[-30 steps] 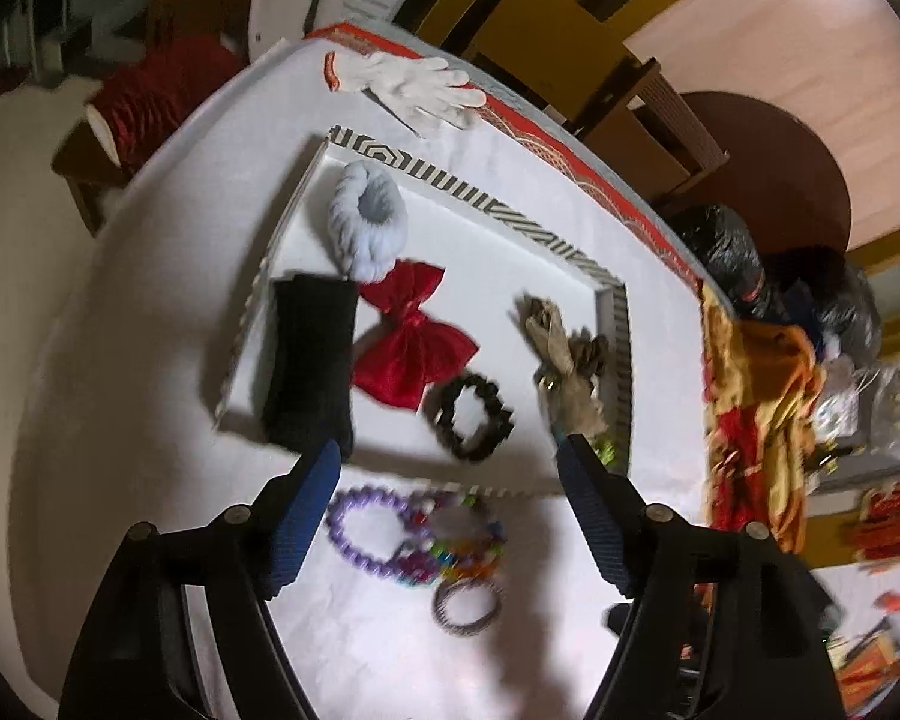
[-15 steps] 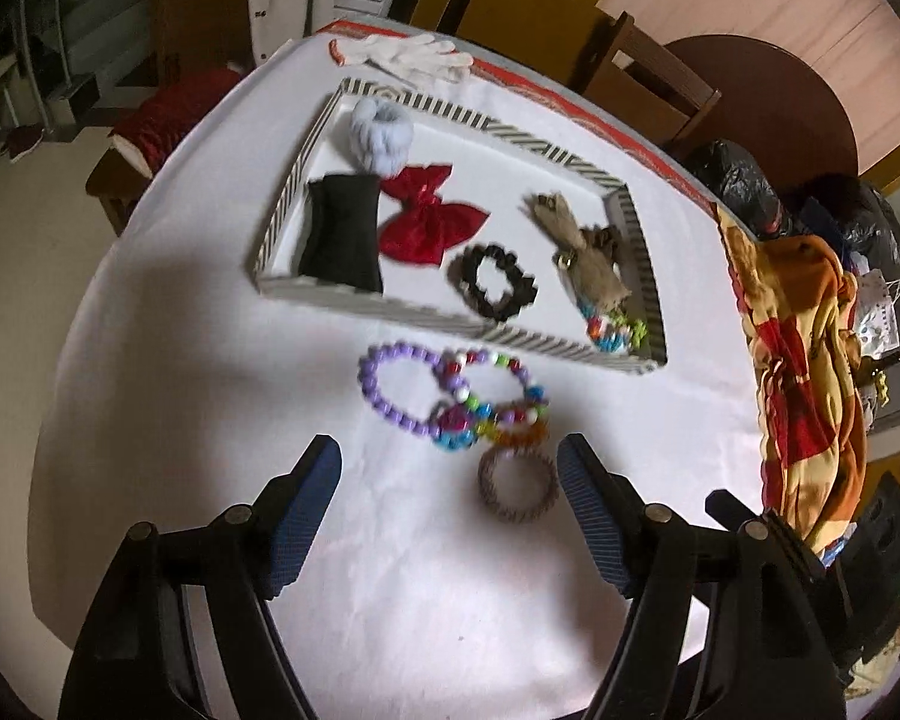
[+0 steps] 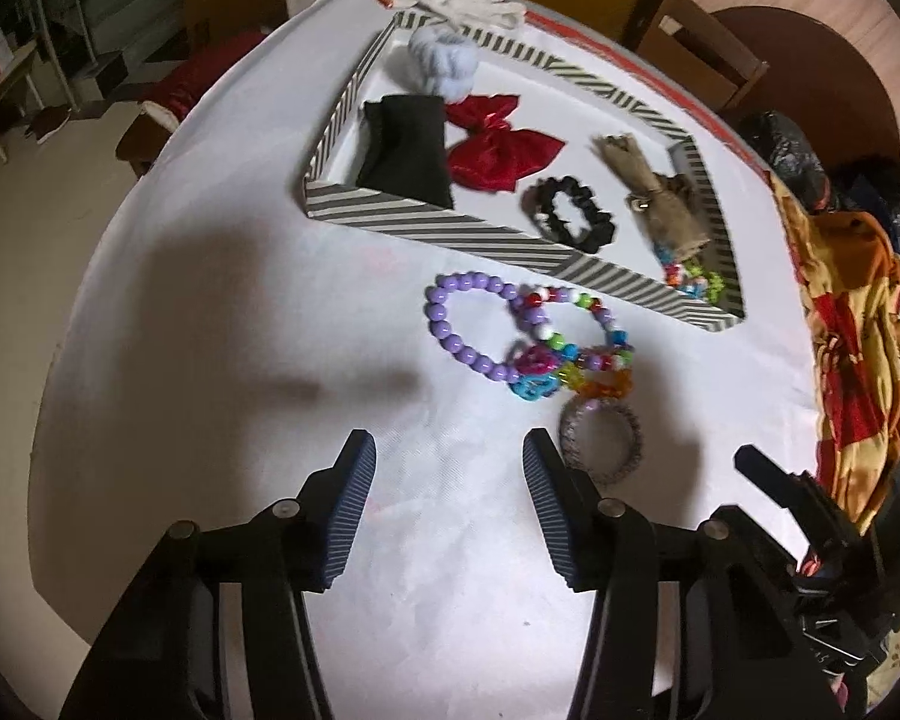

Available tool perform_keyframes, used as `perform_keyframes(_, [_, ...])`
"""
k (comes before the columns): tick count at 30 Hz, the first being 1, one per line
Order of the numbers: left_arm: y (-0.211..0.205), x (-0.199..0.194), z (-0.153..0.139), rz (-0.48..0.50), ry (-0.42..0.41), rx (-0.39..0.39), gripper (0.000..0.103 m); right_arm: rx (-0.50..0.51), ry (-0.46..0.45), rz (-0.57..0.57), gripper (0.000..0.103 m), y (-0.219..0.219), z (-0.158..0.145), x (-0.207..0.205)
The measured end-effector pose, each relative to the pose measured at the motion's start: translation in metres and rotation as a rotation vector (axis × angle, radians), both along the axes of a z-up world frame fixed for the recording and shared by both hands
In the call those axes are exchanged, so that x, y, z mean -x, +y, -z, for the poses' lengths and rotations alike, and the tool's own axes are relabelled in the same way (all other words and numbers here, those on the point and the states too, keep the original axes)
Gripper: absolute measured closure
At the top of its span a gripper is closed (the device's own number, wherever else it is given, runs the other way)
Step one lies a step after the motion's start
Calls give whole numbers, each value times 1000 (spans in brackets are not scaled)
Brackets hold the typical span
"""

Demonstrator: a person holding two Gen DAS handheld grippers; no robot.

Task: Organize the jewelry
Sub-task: 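Move both tools back toward the loose bead bracelets beside the tray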

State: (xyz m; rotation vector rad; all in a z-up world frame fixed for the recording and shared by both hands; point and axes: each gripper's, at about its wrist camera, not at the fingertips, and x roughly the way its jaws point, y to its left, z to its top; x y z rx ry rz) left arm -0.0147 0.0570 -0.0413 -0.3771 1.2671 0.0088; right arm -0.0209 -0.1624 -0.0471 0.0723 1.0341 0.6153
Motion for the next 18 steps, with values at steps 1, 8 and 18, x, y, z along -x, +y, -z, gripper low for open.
perform_keyframes(1, [2, -3, 3, -13, 10, 1, 38, -1, 15, 3, 28, 2, 2, -5])
perform_keyframes(8, [11, -24, 18, -55, 22, -8, 39, -30, 61, 56, 42, 8, 9, -40])
perform_keyframes(18, [6, -35, 17, -32, 4, -82, 40, -18, 72, 55, 49, 18, 11, -59])
